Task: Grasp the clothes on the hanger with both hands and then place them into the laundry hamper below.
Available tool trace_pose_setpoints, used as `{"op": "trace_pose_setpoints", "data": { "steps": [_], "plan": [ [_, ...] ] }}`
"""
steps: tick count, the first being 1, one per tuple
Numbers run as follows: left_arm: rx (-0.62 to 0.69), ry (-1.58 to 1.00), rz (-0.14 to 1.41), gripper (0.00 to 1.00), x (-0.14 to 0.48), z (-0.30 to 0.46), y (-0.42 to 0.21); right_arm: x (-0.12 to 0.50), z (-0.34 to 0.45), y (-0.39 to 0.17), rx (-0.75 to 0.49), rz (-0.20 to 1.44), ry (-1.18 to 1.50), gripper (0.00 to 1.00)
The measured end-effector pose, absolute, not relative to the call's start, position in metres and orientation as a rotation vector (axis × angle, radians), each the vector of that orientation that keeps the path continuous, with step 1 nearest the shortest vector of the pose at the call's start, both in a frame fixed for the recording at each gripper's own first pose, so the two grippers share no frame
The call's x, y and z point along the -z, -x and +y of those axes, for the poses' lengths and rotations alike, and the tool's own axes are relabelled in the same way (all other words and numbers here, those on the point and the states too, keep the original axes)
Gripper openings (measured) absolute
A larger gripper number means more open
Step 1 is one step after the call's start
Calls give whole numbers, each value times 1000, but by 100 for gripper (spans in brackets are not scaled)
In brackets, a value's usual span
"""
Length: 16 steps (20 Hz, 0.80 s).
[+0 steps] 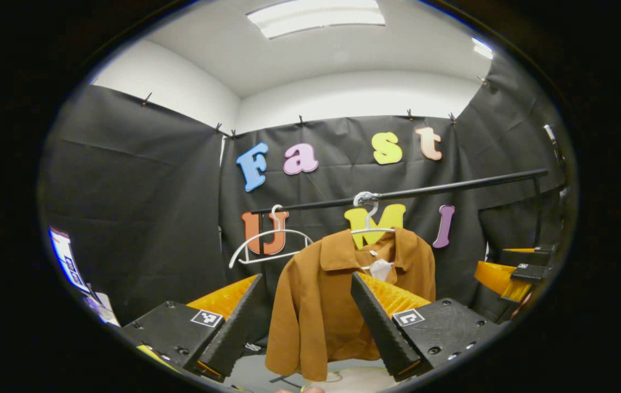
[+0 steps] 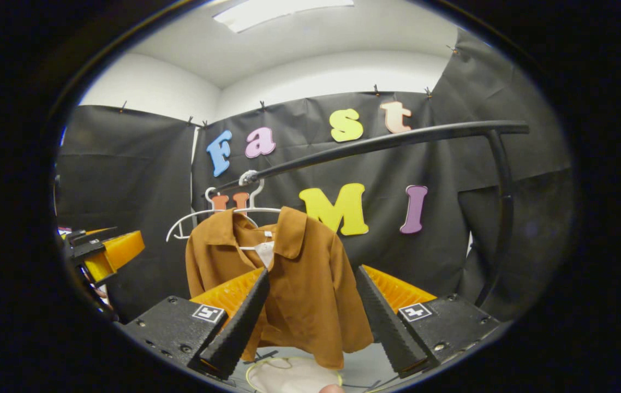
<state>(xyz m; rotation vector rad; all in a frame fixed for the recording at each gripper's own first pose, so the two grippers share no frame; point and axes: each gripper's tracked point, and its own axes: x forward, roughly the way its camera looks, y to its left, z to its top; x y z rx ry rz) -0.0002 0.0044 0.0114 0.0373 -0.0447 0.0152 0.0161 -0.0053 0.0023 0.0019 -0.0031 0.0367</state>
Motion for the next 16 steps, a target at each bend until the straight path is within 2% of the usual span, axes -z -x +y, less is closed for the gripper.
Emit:
{"op": "trace_pose_setpoints", "data": {
  "steps": [12,13,16],
  "plan": [
    [37,-39,1,100,8,-7,-16,40,-1,-50,-28,112,-39,100],
    [42,-39,9,98,11,-7,-18,43,2,-54,-32,127,-40,100],
    [71,-32,37,100,20,-14,-23,51,6,-59,-43,155,-38,100]
  ]
}}
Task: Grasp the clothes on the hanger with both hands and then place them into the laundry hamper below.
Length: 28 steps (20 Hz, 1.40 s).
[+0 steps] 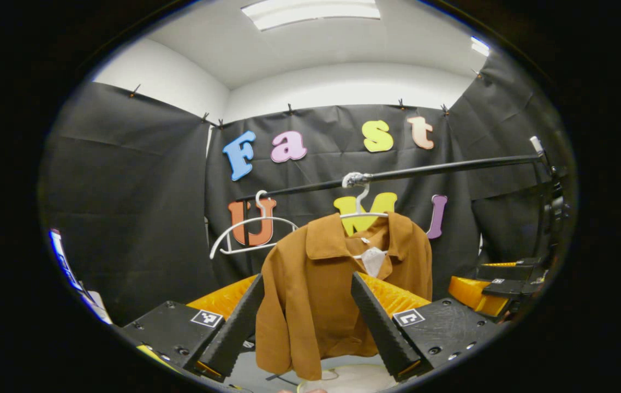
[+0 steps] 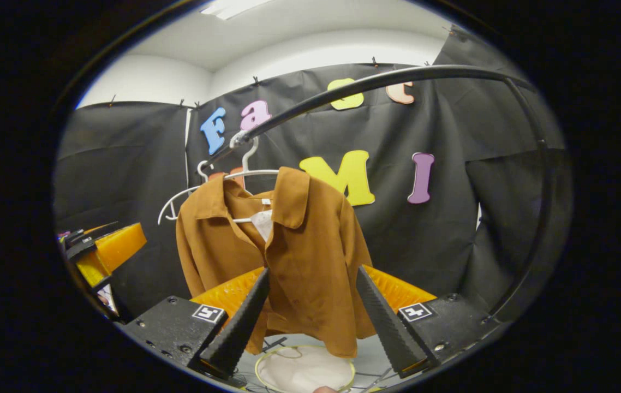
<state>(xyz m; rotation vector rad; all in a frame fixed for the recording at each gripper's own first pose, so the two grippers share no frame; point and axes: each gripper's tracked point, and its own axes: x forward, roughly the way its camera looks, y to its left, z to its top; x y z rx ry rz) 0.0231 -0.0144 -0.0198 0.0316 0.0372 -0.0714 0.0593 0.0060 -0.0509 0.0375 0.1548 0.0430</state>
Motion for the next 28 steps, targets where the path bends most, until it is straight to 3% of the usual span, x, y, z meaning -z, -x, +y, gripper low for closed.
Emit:
{"op": "trace_pose_setpoints", "data": {
  "steps": [9,11,17,19,20,21,22,28],
  "plan": [
    [145,30,117,100,51,-20,-46,74,25,-92,2,212,-56,100],
    [169,45,125,94,53,-20,-57,78,29,-100,27,219,-61,100],
    [263,111,183,100,65,-30,-97,70,42,-125,87,196,-85,100],
    [279,142,231,97,75,-38,-111,70,45,-133,91,198,-106,100],
    [290,166,249,90,77,-45,-115,69,48,-138,87,201,-120,100],
    [299,192,261,100,78,-51,-119,67,49,-143,78,205,-135,100],
    [308,214,269,96,77,-58,-122,64,51,-148,59,203,-151,100],
    [266,237,284,100,77,-72,-154,57,58,-184,-35,209,-193,96]
  ]
}}
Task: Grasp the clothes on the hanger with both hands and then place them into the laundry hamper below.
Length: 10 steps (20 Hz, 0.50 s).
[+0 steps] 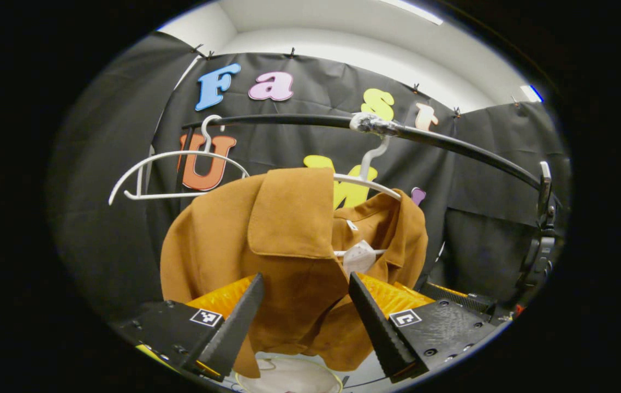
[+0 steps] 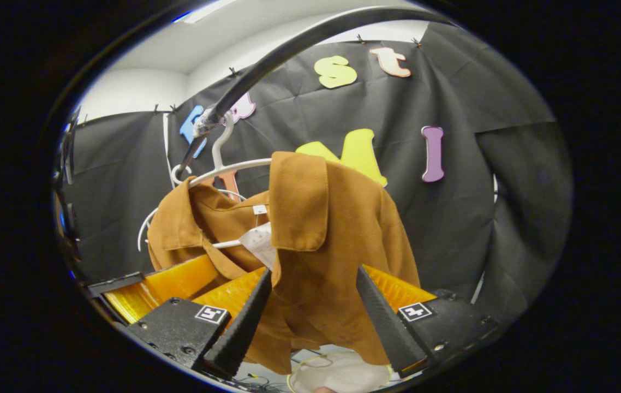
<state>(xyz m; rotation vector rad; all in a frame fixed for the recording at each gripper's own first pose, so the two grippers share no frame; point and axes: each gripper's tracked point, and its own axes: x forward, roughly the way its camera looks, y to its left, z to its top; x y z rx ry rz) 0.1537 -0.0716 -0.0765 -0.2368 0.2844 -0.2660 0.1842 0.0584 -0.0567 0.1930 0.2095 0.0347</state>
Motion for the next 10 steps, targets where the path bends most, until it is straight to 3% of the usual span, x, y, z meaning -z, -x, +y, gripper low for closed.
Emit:
{"op": "trace_pose_setpoints", "data": {
  "steps": [6,7,10],
  "plan": [
    [228,272,310,95,84,-73,-172,74,62,-210,-93,260,-292,99],
    [239,278,321,100,83,-76,-168,73,62,-211,-111,255,-316,99],
    [252,307,293,100,66,-82,-165,70,61,-214,-141,250,-365,99]
  ]
}}
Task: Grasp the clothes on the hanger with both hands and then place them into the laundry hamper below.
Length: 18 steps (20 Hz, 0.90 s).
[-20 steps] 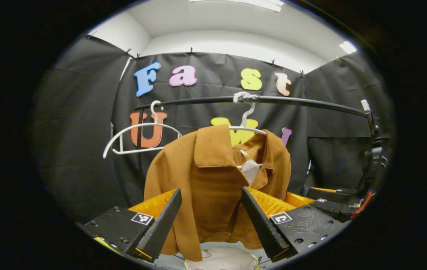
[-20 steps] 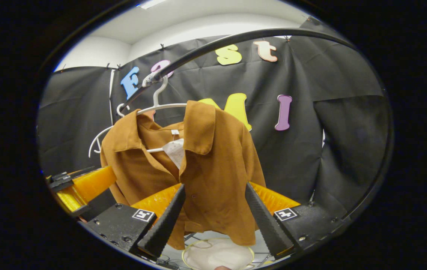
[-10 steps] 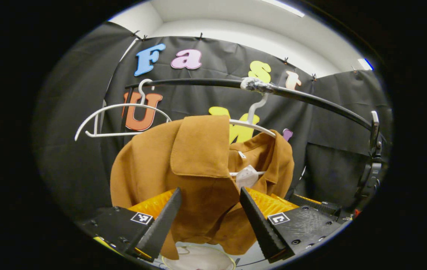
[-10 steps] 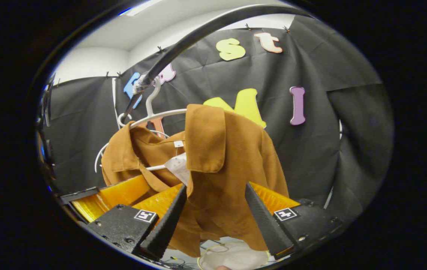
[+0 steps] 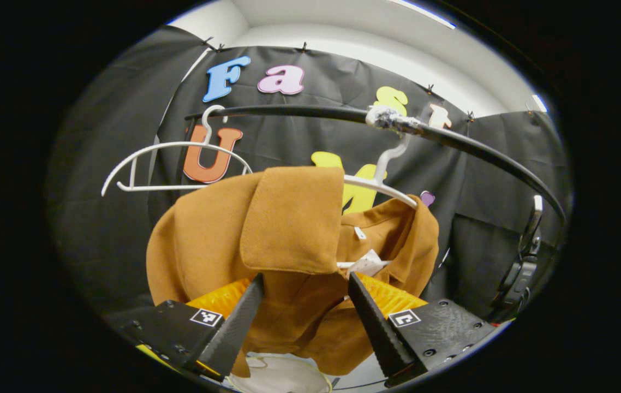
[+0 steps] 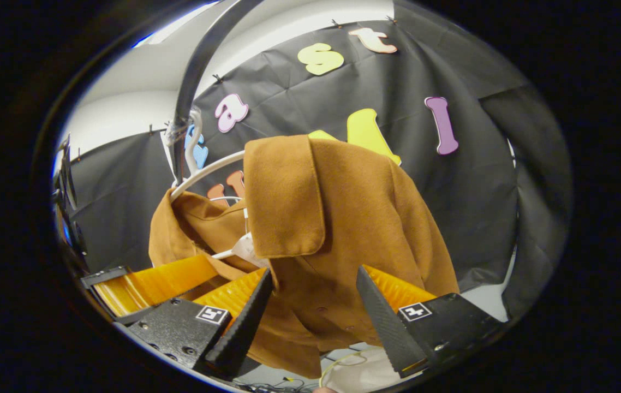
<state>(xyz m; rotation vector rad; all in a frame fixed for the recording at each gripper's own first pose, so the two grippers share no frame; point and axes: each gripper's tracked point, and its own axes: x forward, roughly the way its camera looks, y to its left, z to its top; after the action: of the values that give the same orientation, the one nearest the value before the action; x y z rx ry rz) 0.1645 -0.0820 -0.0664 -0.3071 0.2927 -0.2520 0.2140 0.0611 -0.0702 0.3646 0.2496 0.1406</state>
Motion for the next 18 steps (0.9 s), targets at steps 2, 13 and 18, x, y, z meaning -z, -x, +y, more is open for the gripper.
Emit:
{"op": "trace_pose_setpoints", "data": {
  "steps": [2,13,18],
  "plan": [
    [230,316,313,97,66,-82,-175,74,62,-216,-149,265,-371,98],
    [-11,309,397,96,106,-37,-202,84,73,-224,-140,286,-378,95],
    [-35,307,408,87,111,-22,-201,88,78,-244,-70,289,-407,99]
  ]
}}
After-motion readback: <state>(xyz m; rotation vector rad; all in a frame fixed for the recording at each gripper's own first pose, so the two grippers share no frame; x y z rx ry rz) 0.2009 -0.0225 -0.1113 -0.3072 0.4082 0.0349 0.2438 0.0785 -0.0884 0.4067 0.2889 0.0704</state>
